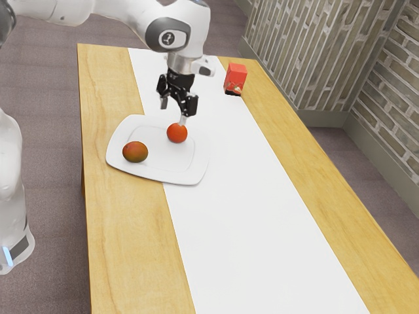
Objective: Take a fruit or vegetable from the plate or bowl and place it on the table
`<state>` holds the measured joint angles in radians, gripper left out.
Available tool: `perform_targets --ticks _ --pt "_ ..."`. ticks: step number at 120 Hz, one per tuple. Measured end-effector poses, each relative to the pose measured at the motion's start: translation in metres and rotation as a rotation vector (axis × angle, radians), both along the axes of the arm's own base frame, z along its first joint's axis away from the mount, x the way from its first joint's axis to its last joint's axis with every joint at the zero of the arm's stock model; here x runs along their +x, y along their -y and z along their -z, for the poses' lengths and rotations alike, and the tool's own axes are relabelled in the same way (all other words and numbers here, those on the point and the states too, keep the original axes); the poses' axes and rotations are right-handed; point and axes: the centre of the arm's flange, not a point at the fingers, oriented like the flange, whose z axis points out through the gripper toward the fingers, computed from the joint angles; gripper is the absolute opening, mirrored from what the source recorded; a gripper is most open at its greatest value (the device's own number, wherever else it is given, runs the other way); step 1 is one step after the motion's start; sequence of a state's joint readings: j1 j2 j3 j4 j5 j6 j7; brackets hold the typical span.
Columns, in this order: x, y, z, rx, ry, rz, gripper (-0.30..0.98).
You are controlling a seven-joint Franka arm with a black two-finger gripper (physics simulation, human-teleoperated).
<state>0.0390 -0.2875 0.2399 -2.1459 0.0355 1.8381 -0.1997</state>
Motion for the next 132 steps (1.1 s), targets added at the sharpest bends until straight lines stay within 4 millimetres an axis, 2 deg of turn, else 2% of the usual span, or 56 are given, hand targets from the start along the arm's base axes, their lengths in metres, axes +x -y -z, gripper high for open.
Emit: perform_targets --ticks 14,38,62,85,132 --pt "0.01 -0.022 0.021 0.005 0.007 0.022 0.68" --pt "0.023 -0.041 0.045 0.001 0.025 0.082 0.68" --pt "0.029 -0.036 0.056 -0.014 0.04 0.158 0.68" --pt "0.017 -0.038 0.071 -0.043 0.041 0.187 0.68" --pt "0.031 -0.043 0.093 -0.026 0.064 0.243 0.65"
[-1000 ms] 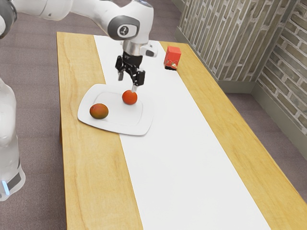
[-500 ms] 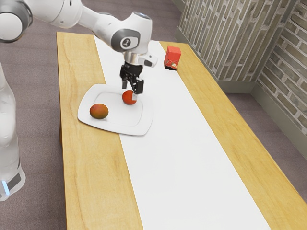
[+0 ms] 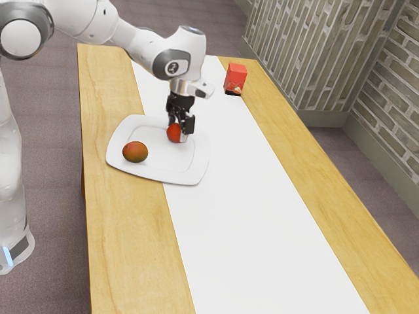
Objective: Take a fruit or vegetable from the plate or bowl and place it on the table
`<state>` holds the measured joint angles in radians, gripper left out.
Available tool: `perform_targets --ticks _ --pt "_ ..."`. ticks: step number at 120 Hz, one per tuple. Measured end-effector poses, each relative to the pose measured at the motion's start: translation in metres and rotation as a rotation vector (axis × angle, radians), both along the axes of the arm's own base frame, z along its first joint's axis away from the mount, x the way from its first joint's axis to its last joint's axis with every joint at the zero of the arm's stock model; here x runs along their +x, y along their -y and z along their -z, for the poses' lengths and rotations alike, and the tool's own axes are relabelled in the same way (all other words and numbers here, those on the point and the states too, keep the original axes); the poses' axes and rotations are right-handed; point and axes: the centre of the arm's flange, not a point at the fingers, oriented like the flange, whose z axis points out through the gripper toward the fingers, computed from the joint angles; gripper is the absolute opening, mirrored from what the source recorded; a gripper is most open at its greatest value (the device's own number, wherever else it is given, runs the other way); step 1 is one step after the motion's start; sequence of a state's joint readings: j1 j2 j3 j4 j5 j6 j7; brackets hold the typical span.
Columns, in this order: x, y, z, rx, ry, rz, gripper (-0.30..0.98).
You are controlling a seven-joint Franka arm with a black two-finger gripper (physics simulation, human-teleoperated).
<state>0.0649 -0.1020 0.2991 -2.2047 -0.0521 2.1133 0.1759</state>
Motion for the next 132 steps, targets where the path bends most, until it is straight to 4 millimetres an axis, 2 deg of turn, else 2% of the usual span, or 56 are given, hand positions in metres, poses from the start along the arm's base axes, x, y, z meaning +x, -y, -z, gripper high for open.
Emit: perform_targets --ticks 22,35,61,77,85,95,103,110,125,132 --pt "0.004 0.0 0.007 -0.006 0.007 0.011 0.64" --pt "0.004 0.0 0.004 -0.005 0.021 0.017 0.52" --pt "0.002 -0.003 0.005 -0.016 0.028 0.009 0.38" --pt "0.0 0.0 -0.016 -0.01 0.073 0.014 0.3" --pt "0.002 0.009 -0.03 -0.006 0.103 0.033 0.32" --pt "0.03 0.058 -0.046 -0.013 0.138 0.124 0.3" --pt "0.056 0.108 -0.059 -0.019 0.171 0.208 0.31" --pt "0.073 0.16 -0.064 -0.03 0.191 0.286 0.32" --pt "0.091 0.264 -0.063 -0.081 0.213 0.413 0.32" --pt "0.092 0.308 -0.062 -0.101 0.22 0.468 0.32"
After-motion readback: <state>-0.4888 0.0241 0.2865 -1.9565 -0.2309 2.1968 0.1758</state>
